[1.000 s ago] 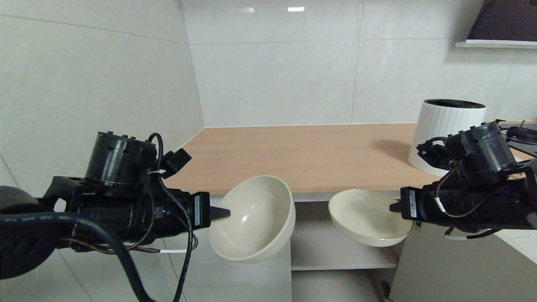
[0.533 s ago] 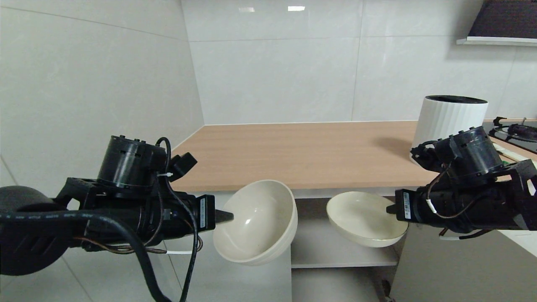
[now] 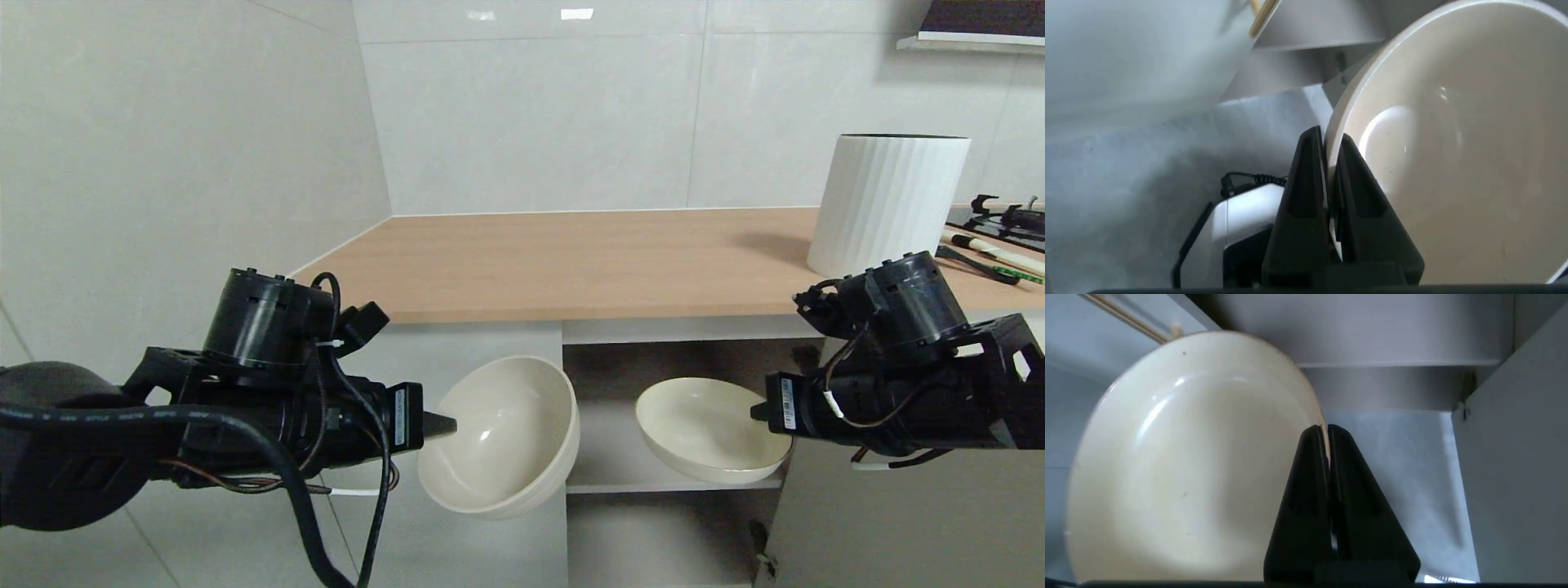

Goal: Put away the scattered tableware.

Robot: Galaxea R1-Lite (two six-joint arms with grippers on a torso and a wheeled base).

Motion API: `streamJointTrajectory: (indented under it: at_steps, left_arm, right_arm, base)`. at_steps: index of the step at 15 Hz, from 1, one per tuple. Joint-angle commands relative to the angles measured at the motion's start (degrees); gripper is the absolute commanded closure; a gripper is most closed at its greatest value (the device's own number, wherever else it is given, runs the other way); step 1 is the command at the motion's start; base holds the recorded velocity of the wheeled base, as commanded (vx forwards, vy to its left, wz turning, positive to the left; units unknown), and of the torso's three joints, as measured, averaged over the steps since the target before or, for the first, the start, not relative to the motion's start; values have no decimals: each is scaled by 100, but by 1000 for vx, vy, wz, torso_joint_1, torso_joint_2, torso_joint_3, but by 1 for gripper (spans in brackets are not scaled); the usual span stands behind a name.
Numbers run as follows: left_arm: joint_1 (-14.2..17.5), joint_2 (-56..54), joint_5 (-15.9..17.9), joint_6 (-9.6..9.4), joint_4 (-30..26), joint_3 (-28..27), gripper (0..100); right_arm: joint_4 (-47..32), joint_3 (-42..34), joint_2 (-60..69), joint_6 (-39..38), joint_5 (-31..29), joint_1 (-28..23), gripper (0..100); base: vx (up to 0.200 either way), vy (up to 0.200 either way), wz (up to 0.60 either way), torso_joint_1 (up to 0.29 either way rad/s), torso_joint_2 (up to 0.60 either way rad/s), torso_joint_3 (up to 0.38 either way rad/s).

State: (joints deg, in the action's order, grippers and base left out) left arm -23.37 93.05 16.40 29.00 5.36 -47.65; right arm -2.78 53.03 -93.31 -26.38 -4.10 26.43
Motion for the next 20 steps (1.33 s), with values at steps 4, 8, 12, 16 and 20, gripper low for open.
streamJointTrajectory:
  at_steps: [4,8,12,16,20]
  left_arm:
    - [-1,73,-5,0,0,2,100]
    - [-1,99,-5,0,9,2,100]
    - [-80,222,4,-9,26,-7,100]
    - [-186,372,4,0,26,-42,100]
    - [-203,372,4,0,17,-42,100]
  right_arm:
    - [-3,6,-82,1,-3,3,100]
    - [-3,-3,-126,1,-3,3,100]
    - [-3,-21,-662,239,5,-41,100]
    - [937,23,-2034,388,5,-384,100]
    - [1983,32,-3132,414,5,-630,100]
  base:
    - [0,0,0,-113,433,289]
    - [0,0,0,7,20,2]
    - [0,0,0,-64,80,77]
    - [0,0,0,-7,14,12]
    - [0,0,0,0,0,0]
